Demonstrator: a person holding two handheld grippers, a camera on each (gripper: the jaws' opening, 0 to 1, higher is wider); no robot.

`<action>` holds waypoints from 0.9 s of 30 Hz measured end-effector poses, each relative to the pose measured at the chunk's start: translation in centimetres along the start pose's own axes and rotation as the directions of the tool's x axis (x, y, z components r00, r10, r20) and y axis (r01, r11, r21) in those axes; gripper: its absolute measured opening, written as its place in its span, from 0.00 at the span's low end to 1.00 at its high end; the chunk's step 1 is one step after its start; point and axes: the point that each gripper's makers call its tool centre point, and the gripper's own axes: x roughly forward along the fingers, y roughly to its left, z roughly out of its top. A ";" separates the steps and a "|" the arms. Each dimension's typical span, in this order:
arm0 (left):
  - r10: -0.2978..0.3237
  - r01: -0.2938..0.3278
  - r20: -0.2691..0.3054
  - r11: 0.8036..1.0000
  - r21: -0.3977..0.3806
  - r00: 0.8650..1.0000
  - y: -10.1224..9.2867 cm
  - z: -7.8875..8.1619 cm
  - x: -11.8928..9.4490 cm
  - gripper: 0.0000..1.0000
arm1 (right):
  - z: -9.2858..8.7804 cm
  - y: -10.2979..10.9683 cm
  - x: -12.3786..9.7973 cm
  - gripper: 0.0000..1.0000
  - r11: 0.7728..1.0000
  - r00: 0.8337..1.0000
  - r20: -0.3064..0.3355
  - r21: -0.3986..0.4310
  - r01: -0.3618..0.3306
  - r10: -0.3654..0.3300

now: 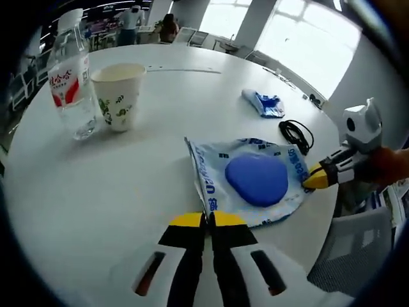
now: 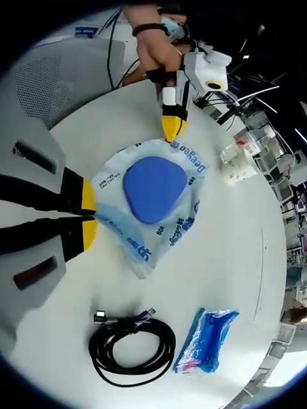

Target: Arrange the tabletop items into an orderly group along one side of the table until the central work area is clear of visible clutter.

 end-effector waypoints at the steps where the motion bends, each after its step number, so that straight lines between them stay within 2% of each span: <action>1: 0.003 -0.003 -0.004 1.000 -0.008 1.000 0.0 0.0 0.0 0.00 | 0.1 -0.1 0.0 0.00 1.000 1.000 0.006 0.004 0.003 -0.003; 6: 0.009 -0.009 -0.003 1.000 -0.027 1.000 -0.1 0.2 -0.1 0.00 | 0.3 -0.4 0.0 0.00 1.000 1.000 0.018 0.013 0.005 -0.005; 14: 0.007 -0.006 0.023 0.999 -0.037 1.000 -0.5 1.4 -0.1 0.00 | 1.2 -1.0 -0.1 0.00 1.000 0.999 0.030 0.000 0.011 -0.011; 20: 0.011 -0.008 0.052 0.999 -0.052 0.999 -0.5 2.8 0.1 0.00 | 2.6 -1.9 -0.3 0.00 1.000 0.999 0.047 -0.004 0.015 -0.015; 27: 0.028 -0.020 0.089 0.995 -0.093 0.996 -0.2 4.5 0.3 0.00 | 5.1 -3.1 -0.5 0.00 0.999 0.997 0.068 -0.028 0.021 -0.019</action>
